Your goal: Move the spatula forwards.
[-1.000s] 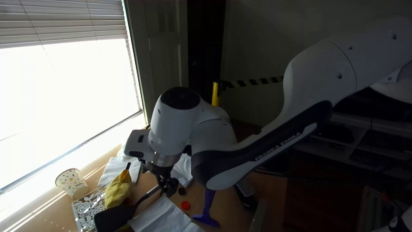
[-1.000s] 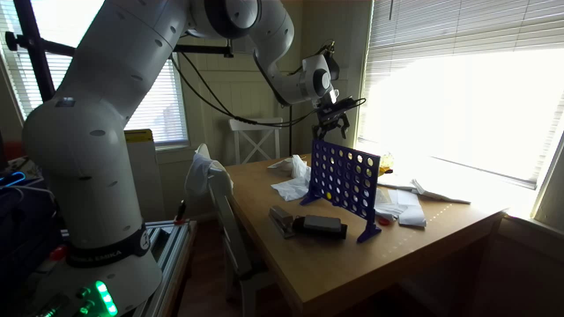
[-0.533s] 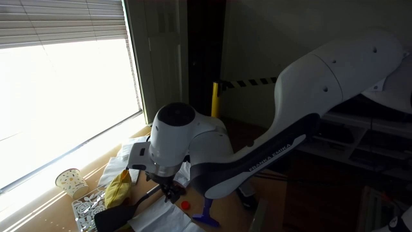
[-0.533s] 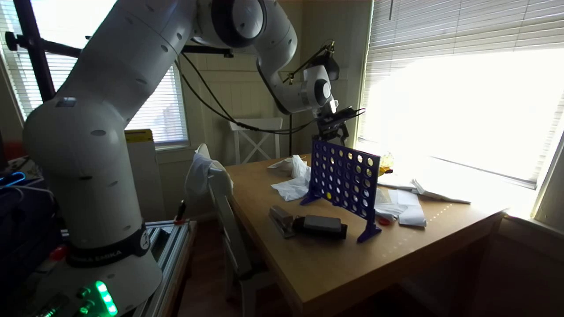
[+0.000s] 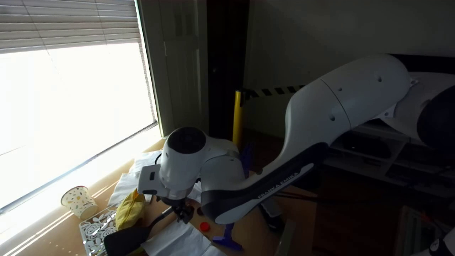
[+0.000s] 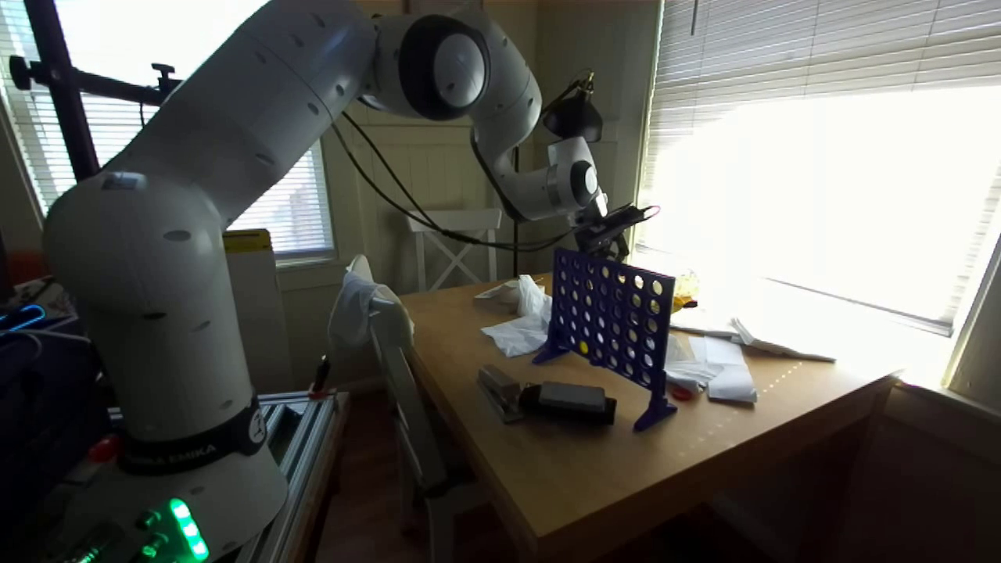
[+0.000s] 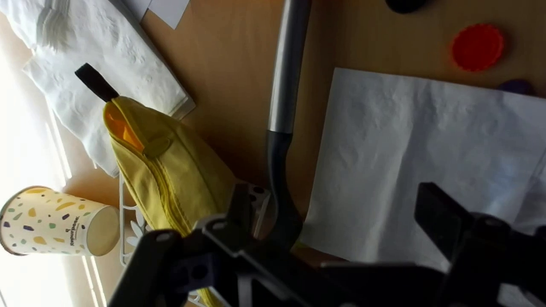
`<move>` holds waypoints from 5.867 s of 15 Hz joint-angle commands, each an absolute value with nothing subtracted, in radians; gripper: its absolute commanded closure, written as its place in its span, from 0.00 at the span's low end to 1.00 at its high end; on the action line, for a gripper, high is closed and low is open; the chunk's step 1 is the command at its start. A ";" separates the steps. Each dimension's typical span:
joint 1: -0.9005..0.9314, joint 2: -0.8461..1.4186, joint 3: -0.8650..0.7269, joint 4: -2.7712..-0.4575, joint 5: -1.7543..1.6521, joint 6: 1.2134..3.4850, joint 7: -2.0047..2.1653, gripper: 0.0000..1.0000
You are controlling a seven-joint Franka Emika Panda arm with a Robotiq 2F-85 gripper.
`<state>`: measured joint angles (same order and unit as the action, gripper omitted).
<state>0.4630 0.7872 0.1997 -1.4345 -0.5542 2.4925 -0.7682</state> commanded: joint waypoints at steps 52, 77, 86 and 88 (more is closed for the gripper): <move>0.407 1.223 0.343 -0.754 -0.311 2.040 -1.509 0.00; 0.447 1.331 0.245 -0.621 -0.266 2.070 -1.471 0.00; 0.449 1.354 0.244 -0.608 -0.270 2.106 -1.466 0.13; 0.448 1.356 0.244 -0.608 -0.270 2.118 -1.465 0.15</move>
<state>0.4441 1.3106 0.2411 -0.6687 -0.2784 2.0933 -1.4682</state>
